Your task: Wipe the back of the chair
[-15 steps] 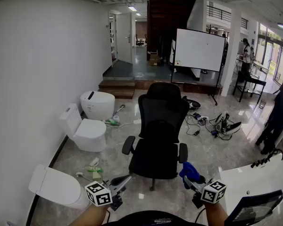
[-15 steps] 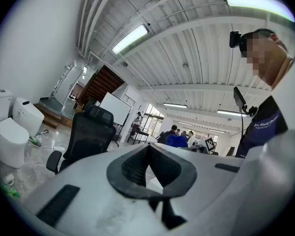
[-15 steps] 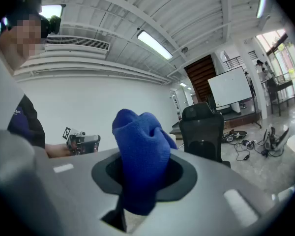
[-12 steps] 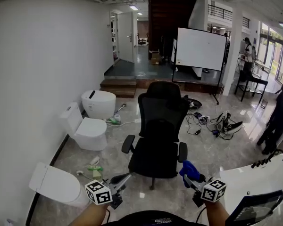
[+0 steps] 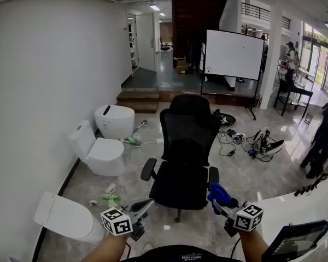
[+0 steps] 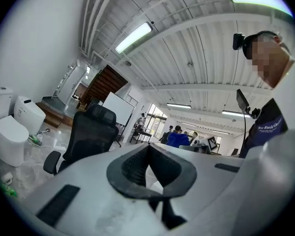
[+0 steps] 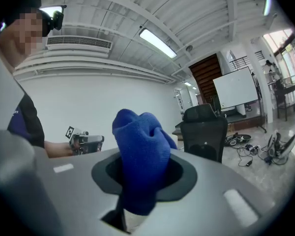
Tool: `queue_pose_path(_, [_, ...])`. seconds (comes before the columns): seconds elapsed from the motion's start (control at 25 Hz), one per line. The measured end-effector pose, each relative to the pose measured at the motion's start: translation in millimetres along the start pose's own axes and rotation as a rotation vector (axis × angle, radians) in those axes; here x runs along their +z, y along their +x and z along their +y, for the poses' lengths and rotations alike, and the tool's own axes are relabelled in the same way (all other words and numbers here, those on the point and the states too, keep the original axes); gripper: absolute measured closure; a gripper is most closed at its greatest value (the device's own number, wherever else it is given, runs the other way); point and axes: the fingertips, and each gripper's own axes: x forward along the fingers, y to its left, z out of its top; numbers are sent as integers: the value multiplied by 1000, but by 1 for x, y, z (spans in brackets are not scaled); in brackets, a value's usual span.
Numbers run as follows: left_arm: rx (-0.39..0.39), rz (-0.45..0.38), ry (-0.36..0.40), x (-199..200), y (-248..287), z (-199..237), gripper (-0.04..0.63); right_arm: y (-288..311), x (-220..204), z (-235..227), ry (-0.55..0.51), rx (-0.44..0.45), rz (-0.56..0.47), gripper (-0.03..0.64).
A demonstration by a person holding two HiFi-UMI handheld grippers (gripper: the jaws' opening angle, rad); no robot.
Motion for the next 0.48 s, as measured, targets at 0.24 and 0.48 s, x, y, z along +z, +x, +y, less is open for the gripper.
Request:
queue_pose_path(0.24, [-80, 12, 12, 37, 5, 70, 592, 76, 21, -8, 5, -58, -17, 506])
queue_pose_path(0.48, [-149, 51, 25, 76, -1, 135, 592, 146, 47, -6, 22, -116, -57, 506])
